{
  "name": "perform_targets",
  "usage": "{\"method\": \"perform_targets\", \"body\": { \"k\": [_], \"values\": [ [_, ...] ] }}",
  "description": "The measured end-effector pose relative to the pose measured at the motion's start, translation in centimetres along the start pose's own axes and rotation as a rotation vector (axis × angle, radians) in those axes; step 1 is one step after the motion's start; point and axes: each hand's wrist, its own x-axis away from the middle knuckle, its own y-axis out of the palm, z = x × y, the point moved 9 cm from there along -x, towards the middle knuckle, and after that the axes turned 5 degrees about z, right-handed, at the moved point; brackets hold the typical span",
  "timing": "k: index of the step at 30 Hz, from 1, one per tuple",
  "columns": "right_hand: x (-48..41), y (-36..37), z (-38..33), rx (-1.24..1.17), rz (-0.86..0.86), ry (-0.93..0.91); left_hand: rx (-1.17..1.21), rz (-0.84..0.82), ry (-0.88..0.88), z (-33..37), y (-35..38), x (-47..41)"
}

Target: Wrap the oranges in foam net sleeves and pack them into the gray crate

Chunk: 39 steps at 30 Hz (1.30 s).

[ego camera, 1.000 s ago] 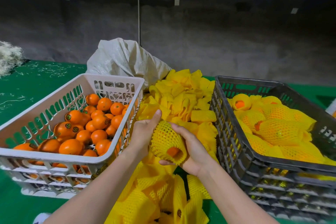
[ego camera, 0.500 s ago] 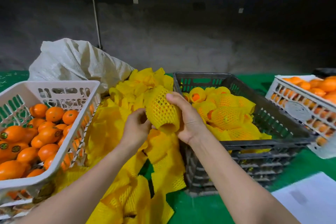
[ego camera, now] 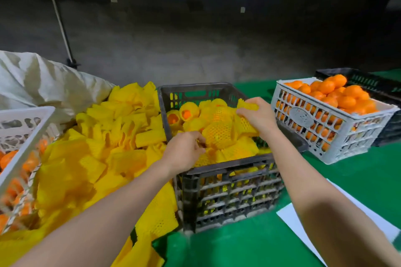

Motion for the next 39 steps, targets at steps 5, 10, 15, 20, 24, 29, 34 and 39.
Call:
{"method": "perform_targets", "body": {
  "k": [5, 10, 15, 20, 24, 29, 34, 39],
  "values": [
    [-0.8, 1.2, 4.0, 0.233, -0.117, 0.042, -0.039, 0.004, 0.002, -0.1, 0.0, -0.1],
    [0.2, 1.5, 1.5, 0.518, -0.025, -0.118, 0.097, 0.048, -0.028, -0.3, -0.9, 0.3],
    [6.8, 2.6, -8.4, 0.102, 0.116, -0.568, 0.564, 0.23, -0.288, -4.3, -5.8, 1.6],
    [17.5, 11.0, -14.1, -0.17, -0.27, -0.808, 0.582, 0.369, -0.462, -10.5, -10.7, 5.2],
    [22.9, 23.4, -8.7, 0.392, -0.863, -0.714, 0.542, 0.403, -0.553, -14.5, -13.4, 9.1],
    [25.5, 29.0, 0.4, 0.924, -1.154, -0.686, 0.506, 0.403, -0.596, -18.0, -15.4, 13.7],
    [23.4, 29.5, 0.2, 0.84, -0.994, -0.536, 0.511, 0.394, -0.621, -20.0, -16.1, 16.2],
    [20.8, 26.2, -9.1, -0.061, -0.692, -0.327, 0.598, 0.25, -0.647, -19.9, -15.3, 16.8]
  ]
}}
